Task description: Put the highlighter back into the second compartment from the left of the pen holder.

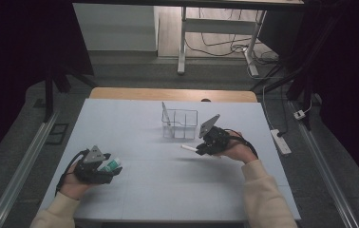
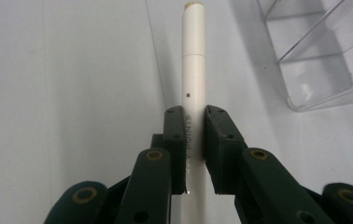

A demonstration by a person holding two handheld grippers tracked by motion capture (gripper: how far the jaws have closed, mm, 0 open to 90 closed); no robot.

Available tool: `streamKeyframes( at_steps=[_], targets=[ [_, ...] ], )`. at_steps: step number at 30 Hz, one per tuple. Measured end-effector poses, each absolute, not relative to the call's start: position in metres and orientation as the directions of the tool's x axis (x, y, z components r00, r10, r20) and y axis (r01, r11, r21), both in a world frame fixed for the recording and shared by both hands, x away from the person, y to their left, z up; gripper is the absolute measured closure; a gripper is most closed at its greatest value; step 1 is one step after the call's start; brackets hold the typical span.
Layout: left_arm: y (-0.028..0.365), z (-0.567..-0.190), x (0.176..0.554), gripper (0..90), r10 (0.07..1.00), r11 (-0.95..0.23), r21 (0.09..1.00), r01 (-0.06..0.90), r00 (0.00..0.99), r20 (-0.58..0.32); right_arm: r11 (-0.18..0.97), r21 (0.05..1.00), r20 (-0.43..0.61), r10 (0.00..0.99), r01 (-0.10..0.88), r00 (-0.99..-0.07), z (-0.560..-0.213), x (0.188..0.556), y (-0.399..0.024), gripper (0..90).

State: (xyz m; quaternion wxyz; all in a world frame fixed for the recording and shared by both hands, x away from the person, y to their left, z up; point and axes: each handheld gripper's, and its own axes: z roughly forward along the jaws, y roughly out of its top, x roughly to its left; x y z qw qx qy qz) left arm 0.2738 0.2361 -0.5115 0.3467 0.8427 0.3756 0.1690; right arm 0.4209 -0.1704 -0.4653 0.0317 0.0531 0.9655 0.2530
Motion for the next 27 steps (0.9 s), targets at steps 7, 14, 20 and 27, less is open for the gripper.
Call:
streamKeyframes(
  at_steps=[7, 14, 20, 27],
  targets=[
    [0.237, -0.511, 0.274, 28.8, 0.754, -0.469, 0.716, 0.517, 0.656, 0.020, 0.833, 0.532, -0.039, 0.206, 0.154, -0.978, -0.460, 0.423, -0.170, 78.0],
    [0.237, -0.511, 0.274, 28.8, 0.752, -0.473, 0.715, 0.515, 0.659, 0.022, 0.790, 0.584, -0.036, 0.257, 0.188, -0.966, -0.456, 0.425, -0.172, 78.0],
    [0.237, -0.511, 0.274, 28.8, 0.752, -0.473, 0.715, 0.514, 0.659, 0.023, 0.740, 0.639, -0.040, 0.304, 0.209, -0.952, -0.451, 0.426, -0.176, 78.0],
    [0.237, -0.511, 0.274, 28.8, 0.752, -0.473, 0.716, 0.514, 0.659, 0.024, 0.705, 0.671, -0.049, 0.349, 0.227, -0.936, -0.447, 0.427, -0.179, 78.0]
  ],
)
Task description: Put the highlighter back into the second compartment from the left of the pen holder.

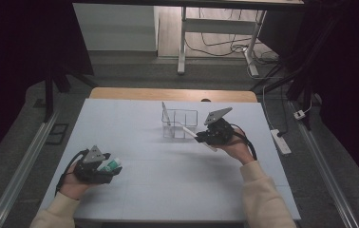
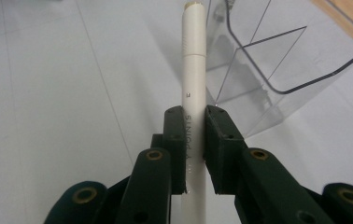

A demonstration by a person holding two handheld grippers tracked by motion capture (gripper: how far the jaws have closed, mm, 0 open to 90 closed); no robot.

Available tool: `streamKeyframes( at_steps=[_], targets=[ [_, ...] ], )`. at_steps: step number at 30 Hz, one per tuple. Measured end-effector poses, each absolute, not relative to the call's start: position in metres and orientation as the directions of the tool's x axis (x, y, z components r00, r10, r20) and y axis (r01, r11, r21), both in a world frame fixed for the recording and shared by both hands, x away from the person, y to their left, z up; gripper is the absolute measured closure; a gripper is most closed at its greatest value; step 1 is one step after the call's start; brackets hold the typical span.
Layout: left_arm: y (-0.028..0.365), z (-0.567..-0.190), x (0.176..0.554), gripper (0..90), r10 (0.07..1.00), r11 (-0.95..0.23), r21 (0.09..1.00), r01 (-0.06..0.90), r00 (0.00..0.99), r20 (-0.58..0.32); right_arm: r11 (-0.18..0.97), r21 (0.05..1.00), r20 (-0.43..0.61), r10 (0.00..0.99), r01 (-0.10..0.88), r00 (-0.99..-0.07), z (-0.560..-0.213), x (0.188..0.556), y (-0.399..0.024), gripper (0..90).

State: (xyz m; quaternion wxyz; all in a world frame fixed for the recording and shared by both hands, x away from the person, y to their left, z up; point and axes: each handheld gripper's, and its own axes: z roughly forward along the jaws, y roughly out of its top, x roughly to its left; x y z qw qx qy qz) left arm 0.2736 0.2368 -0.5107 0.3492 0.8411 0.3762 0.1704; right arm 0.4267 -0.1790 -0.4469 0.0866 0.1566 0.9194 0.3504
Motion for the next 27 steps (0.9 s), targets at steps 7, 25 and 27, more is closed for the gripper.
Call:
streamKeyframes(
  at_steps=[7, 25, 27],
  targets=[
    [0.237, -0.511, 0.273, 28.8, 0.752, -0.473, 0.716, 0.513, 0.659, 0.024, 0.665, 0.710, -0.055, 0.382, 0.233, -0.922, -0.441, 0.425, -0.179, 78.0],
    [0.237, -0.510, 0.273, 28.8, 0.752, -0.473, 0.717, 0.512, 0.659, 0.025, 0.555, 0.807, -0.084, 0.446, 0.202, -0.891, -0.428, 0.417, -0.177, 77.9],
    [0.237, -0.510, 0.273, 28.8, 0.753, -0.471, 0.718, 0.512, 0.658, 0.025, 0.542, 0.818, -0.091, 0.452, 0.193, -0.887, -0.426, 0.416, -0.177, 77.9]
  ],
)
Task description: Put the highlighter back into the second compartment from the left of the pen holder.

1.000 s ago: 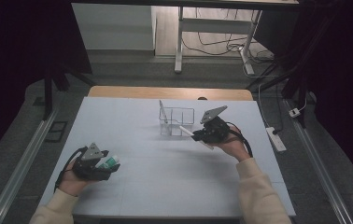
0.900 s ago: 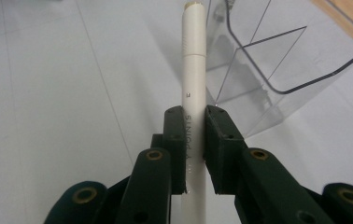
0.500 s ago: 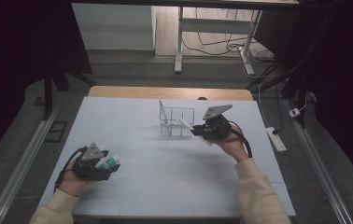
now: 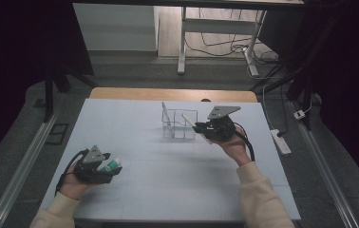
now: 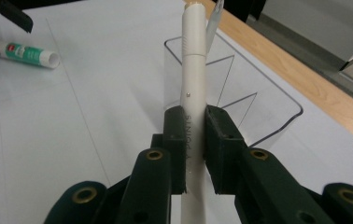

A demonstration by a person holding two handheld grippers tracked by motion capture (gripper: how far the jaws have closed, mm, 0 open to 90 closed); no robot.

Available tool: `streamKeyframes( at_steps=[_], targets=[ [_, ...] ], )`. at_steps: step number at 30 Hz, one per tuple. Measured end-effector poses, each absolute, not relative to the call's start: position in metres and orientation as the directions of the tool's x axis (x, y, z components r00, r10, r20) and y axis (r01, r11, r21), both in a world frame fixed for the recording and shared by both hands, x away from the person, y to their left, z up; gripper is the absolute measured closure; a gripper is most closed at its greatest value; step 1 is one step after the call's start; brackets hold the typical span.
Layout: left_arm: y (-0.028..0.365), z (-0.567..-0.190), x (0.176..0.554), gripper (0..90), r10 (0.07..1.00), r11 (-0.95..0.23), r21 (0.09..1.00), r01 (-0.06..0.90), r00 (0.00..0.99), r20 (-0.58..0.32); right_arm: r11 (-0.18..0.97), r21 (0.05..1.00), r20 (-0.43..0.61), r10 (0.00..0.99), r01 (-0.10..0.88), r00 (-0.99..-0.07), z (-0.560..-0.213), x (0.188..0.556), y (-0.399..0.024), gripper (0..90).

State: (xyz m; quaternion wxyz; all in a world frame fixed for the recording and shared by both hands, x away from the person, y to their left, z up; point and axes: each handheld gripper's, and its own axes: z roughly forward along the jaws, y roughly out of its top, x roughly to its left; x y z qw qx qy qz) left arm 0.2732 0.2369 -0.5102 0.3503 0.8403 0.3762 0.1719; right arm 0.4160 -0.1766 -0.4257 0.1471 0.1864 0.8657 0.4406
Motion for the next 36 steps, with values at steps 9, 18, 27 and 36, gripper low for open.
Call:
streamKeyframes(
  at_steps=[9, 18, 27, 36],
  targets=[
    [0.237, -0.510, 0.273, 28.8, 0.752, -0.473, 0.718, 0.511, 0.659, 0.026, 0.497, 0.848, -0.096, 0.484, 0.183, -0.870, -0.421, 0.414, -0.176, 77.9],
    [0.237, -0.509, 0.273, 28.8, 0.754, -0.466, 0.722, 0.511, 0.656, 0.023, 0.455, 0.874, -0.097, 0.506, 0.170, -0.857, -0.415, 0.413, -0.171, 77.9],
    [0.237, -0.509, 0.274, 28.7, 0.755, -0.466, 0.720, 0.514, 0.655, 0.021, 0.411, 0.898, -0.087, 0.519, 0.159, -0.850, -0.405, 0.417, -0.164, 77.9],
    [0.237, -0.510, 0.274, 28.7, 0.754, -0.468, 0.719, 0.514, 0.657, 0.021, 0.364, 0.915, -0.051, 0.528, 0.172, -0.847, -0.409, 0.426, -0.156, 77.9]
  ],
)
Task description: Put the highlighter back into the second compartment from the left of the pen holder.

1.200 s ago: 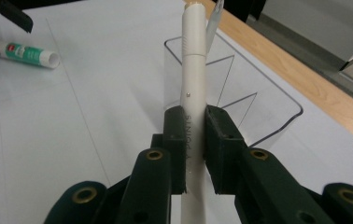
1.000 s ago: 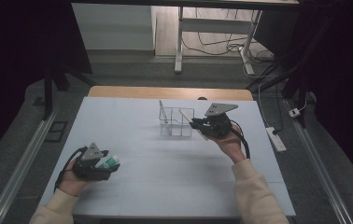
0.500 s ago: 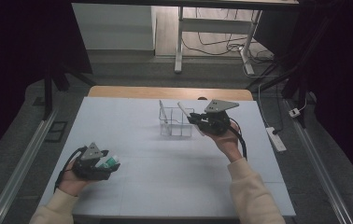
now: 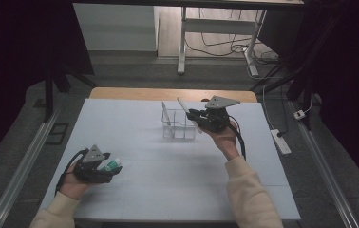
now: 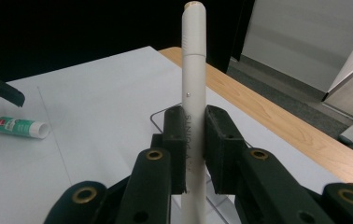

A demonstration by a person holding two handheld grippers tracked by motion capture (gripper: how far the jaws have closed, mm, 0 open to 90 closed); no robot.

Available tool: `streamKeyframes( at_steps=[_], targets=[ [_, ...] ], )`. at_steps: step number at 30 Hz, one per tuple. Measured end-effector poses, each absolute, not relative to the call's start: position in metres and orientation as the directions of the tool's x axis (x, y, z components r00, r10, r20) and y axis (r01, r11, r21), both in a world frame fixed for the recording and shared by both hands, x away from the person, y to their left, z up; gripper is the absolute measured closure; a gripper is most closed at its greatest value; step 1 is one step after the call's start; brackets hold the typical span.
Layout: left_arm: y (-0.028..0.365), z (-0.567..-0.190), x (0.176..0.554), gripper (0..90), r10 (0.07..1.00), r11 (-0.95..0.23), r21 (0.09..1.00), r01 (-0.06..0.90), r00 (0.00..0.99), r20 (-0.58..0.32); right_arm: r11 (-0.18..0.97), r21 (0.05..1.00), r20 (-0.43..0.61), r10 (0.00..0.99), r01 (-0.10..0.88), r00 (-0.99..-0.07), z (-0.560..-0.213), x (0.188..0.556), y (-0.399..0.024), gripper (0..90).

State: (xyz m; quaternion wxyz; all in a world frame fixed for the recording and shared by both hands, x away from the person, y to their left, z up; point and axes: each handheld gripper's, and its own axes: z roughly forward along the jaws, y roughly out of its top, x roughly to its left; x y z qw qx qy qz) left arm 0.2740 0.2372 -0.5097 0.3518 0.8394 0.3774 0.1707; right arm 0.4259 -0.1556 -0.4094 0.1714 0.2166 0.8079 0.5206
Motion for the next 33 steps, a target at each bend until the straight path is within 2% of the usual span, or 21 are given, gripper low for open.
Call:
streamKeyframes(
  at_steps=[33],
  targets=[
    [0.238, -0.510, 0.274, 28.4, 0.755, -0.465, 0.722, 0.513, 0.655, 0.022, 0.283, 0.946, -0.035, 0.572, 0.157, -0.820, -0.404, 0.455, -0.130, 77.9]
  ],
)
